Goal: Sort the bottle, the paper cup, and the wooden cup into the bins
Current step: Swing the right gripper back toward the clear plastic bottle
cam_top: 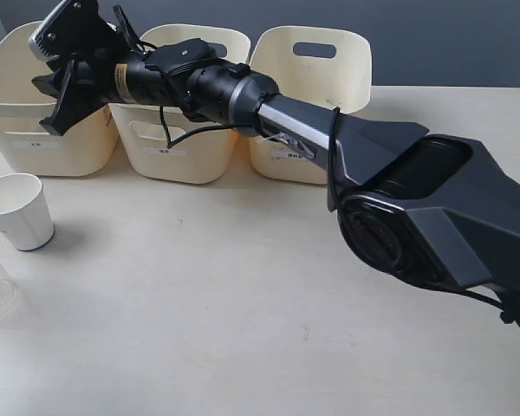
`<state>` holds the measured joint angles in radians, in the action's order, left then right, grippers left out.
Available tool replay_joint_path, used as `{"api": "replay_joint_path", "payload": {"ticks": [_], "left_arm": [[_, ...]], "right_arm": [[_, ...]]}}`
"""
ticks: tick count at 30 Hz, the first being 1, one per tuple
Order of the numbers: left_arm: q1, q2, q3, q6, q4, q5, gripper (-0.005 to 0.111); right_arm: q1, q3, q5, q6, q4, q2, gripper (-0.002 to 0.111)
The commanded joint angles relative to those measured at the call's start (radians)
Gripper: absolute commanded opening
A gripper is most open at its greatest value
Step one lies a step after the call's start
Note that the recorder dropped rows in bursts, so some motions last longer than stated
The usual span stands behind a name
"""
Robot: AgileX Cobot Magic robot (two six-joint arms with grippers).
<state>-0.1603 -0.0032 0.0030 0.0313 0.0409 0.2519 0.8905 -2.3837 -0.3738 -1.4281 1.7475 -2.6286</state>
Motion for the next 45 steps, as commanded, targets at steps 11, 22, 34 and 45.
{"api": "replay_joint_path", "payload": {"ticks": [11,22,34,45], "left_arm": [[-0.002,0.003,-0.003,-0.003,0.002,-0.013,0.0],[-0.002,0.003,-0.003,-0.003,0.002,-0.013,0.0],[-0.002,0.003,-0.003,-0.003,0.002,-0.013,0.0],[-0.002,0.003,-0.003,-0.003,0.002,-0.013,0.0]], "right_arm": [[-0.005,-0.008,-0.18,-0.076,-0.003,0.233,0.029],[-0.006,0.174,-0.38,-0.081,-0.003,0.377,-0.001],[-0.006,0.702,-0.287,0.143,-0.003,0.532,-0.001],[0.09,0.843,-0.229,0.255,-0.003,0.542,-0.001]]}}
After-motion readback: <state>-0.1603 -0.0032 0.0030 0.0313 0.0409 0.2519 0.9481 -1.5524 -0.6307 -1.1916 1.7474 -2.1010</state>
